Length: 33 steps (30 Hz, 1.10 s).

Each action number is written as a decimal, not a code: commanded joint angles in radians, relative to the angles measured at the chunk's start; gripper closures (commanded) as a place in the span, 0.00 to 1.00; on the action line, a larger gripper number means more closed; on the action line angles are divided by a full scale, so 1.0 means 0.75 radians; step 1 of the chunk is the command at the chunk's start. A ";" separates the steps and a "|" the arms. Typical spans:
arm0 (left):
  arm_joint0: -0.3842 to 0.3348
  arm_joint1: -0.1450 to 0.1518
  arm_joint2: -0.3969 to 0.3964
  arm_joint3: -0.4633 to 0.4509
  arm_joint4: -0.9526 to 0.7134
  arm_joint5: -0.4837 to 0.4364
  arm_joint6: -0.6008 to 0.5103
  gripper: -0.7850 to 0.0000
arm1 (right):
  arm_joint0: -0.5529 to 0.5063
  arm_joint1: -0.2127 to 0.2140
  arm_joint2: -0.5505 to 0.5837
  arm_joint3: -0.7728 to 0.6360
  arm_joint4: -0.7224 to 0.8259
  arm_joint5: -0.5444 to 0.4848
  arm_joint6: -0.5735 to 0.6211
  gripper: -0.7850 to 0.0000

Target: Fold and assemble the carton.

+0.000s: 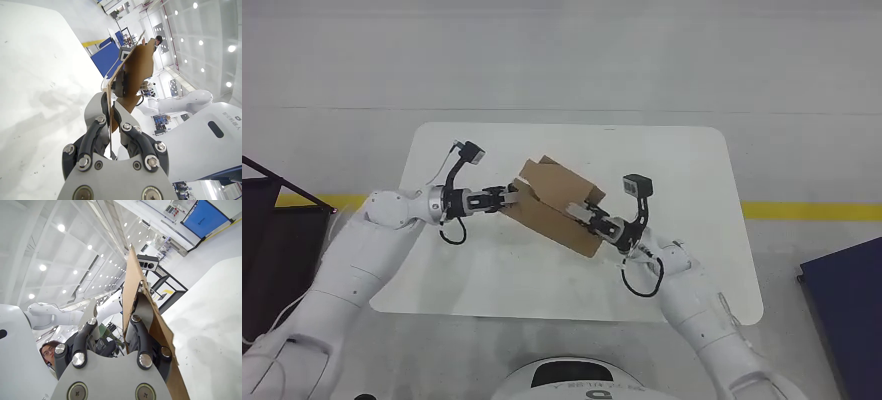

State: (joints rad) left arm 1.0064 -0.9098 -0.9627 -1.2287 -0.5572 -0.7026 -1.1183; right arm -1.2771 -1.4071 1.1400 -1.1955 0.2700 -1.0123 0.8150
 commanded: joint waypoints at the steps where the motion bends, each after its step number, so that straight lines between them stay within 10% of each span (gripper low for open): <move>1: -0.006 0.009 0.022 0.004 -0.001 -0.013 0.013 1.00 | -0.001 0.004 -0.022 -0.013 -0.012 0.000 -0.009 0.82; 5: -0.026 0.029 0.068 0.020 0.023 -0.048 0.049 1.00 | 0.014 0.028 -0.055 -0.009 -0.071 0.000 -0.009 1.00; 13: -0.067 0.063 0.163 0.047 -0.003 -0.114 0.115 0.98 | 0.020 0.069 -0.073 -0.005 -0.135 0.000 -0.009 1.00; 15: -0.076 0.072 0.174 0.068 -0.032 -0.128 0.128 0.04 | 0.028 0.084 -0.089 -0.011 -0.167 0.000 -0.009 1.00; 16: -0.080 0.076 0.176 0.084 -0.046 -0.133 0.134 0.00 | 0.033 0.094 -0.088 -0.020 -0.191 0.000 -0.009 1.00; 25: -0.061 0.140 0.181 0.036 -0.139 -0.105 0.105 0.02 | -0.036 0.167 0.167 -0.162 -0.143 0.000 -0.021 1.00; 31: -0.041 0.181 0.282 -0.139 -0.046 -0.077 0.078 0.15 | -0.031 0.166 0.220 -0.181 -0.134 0.000 -0.029 1.00; 33: -0.048 0.194 0.339 -0.181 0.012 -0.094 0.094 0.33 | -0.017 0.161 0.216 -0.163 -0.134 0.000 -0.046 1.00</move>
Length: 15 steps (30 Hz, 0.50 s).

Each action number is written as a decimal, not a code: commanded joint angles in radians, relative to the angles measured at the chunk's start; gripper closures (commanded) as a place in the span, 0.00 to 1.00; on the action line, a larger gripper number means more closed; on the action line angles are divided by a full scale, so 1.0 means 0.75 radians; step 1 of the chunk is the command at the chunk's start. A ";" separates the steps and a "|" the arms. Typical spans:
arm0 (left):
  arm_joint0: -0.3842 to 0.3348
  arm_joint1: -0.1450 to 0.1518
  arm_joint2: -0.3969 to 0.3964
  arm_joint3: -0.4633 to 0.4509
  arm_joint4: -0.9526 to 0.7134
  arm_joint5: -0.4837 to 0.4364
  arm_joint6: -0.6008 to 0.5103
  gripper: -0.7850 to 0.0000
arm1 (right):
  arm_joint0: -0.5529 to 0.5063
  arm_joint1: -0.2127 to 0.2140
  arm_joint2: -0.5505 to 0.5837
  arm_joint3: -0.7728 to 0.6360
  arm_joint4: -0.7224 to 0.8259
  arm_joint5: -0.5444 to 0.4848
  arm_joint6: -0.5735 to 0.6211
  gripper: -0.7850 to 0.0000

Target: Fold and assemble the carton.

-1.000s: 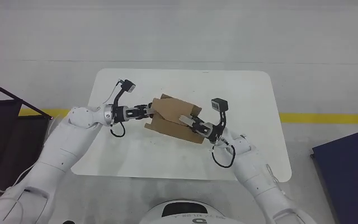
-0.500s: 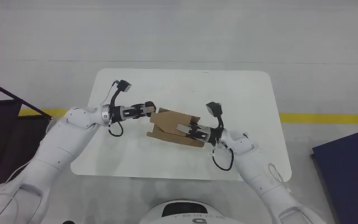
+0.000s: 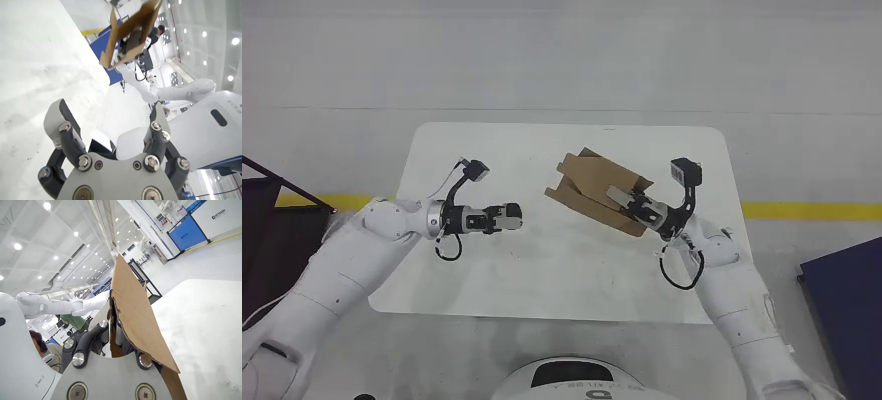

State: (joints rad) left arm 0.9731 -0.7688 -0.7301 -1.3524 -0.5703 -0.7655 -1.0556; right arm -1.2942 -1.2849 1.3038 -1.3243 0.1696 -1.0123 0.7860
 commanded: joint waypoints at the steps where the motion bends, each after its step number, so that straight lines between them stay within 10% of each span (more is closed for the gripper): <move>1: -0.011 0.012 0.057 -0.022 0.052 -0.024 0.024 0.45 | 0.013 -0.006 -0.009 0.017 0.003 0.000 -0.014 1.00; 8: -0.114 0.005 0.232 0.070 0.004 -0.102 0.103 0.74 | 0.044 -0.033 -0.103 0.008 0.001 0.000 -0.003 1.00; 15: -0.201 -0.071 0.338 0.196 -0.127 -0.108 0.109 0.76 | 0.047 -0.051 -0.135 0.001 -0.029 0.000 -0.026 1.00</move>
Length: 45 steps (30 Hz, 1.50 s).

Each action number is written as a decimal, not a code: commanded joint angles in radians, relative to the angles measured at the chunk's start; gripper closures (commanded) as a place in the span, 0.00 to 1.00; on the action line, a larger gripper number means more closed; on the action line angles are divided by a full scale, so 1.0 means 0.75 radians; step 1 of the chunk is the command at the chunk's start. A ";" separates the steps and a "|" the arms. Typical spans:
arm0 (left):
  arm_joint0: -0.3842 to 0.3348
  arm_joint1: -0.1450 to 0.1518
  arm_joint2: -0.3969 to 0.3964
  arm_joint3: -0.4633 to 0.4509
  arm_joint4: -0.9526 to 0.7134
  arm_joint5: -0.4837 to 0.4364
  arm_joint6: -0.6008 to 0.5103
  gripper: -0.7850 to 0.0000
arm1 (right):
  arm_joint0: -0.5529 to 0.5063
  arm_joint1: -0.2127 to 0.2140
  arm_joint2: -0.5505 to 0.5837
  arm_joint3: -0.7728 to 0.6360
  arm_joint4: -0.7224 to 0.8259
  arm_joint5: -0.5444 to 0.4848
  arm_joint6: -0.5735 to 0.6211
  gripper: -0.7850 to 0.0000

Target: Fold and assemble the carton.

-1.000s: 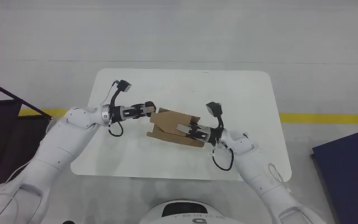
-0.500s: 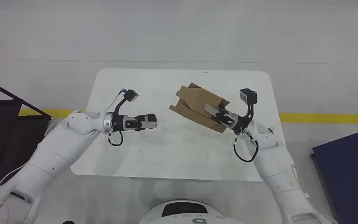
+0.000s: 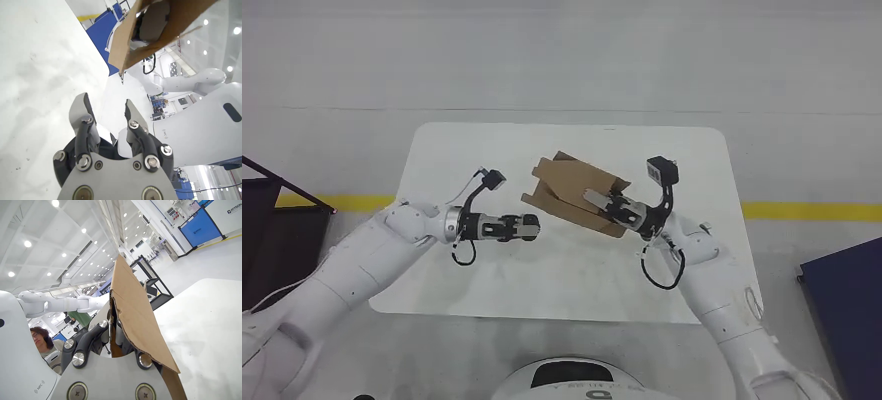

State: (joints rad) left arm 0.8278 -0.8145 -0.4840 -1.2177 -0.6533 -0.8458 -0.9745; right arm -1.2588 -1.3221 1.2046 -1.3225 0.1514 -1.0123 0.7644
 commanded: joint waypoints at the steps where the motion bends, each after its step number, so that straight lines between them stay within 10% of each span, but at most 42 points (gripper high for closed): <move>1: -0.014 -0.021 0.019 0.039 -0.037 -0.002 0.002 0.81 | -0.001 -0.003 -0.006 -0.002 -0.011 0.000 0.002 1.00; 3: -0.019 -0.043 0.034 0.065 -0.103 0.000 0.000 0.98 | -0.003 -0.005 -0.013 -0.008 -0.020 0.000 0.006 1.00; 10: -0.036 -0.090 0.078 0.061 -0.188 0.061 -0.061 0.84 | -0.018 -0.007 -0.001 -0.034 -0.092 0.000 -0.029 1.00; 18: -0.045 -0.120 0.071 0.104 -0.245 0.065 -0.065 0.97 | -0.038 -0.005 -0.029 -0.068 -0.139 0.000 -0.047 1.00; 32: -0.025 -0.151 -0.006 0.133 -0.304 0.100 -0.100 0.89 | -0.042 0.011 -0.083 -0.067 -0.102 0.000 0.007 1.00; 42: 0.060 -0.087 -0.092 0.145 -0.174 0.081 -0.081 0.48 | -0.119 0.047 0.020 -0.168 0.021 0.000 0.058 1.00; 45: 0.115 -0.042 -0.147 0.139 -0.191 0.054 -0.054 0.23 | -0.130 0.055 0.024 -0.172 0.044 0.000 0.058 1.00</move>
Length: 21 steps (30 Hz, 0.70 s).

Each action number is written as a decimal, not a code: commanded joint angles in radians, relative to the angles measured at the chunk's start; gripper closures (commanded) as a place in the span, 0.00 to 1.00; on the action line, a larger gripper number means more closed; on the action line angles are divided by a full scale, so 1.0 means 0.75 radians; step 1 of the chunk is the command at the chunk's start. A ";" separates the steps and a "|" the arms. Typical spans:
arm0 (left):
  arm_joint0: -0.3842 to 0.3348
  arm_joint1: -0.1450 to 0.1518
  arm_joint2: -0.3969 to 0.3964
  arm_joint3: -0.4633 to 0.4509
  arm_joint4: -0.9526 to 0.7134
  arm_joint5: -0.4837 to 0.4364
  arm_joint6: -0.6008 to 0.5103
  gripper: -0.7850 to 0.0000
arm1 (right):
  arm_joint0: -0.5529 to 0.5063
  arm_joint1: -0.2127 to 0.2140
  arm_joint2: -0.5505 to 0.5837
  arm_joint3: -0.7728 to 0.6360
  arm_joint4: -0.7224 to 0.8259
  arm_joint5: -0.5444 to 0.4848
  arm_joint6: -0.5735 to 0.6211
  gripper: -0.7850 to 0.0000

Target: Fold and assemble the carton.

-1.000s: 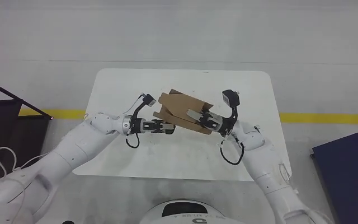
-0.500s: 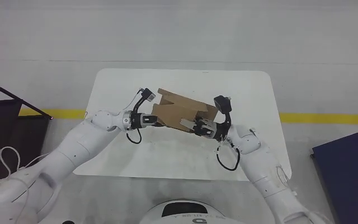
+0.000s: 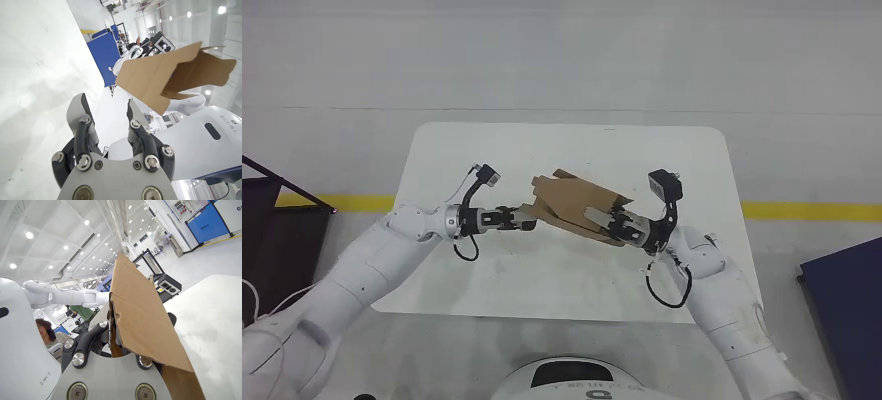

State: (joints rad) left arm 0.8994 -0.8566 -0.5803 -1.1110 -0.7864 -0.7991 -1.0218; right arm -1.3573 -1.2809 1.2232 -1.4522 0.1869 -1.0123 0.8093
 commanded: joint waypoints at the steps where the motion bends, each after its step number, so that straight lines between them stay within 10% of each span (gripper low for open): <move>1: 0.039 0.030 -0.040 -0.013 -0.033 -0.013 0.013 0.16 | 0.001 0.000 0.000 0.001 -0.004 0.000 -0.002 1.00; 4: 0.105 0.077 -0.113 -0.045 -0.101 -0.015 0.016 0.00 | 0.001 0.000 0.000 0.001 -0.004 0.000 -0.002 1.00; 10: 0.206 0.139 -0.238 -0.174 -0.210 0.049 -0.048 0.00 | 0.001 0.000 0.000 0.001 -0.004 0.000 -0.002 1.00; 21: 0.210 0.141 -0.245 -0.176 -0.222 0.055 -0.055 0.00 | 0.001 0.000 0.000 0.001 -0.004 0.000 -0.002 1.00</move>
State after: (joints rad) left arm 1.0572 -0.7510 -0.7638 -1.2433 -0.9526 -0.7577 -1.0628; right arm -1.3564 -1.2811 1.2228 -1.4514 0.1841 -1.0123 0.8078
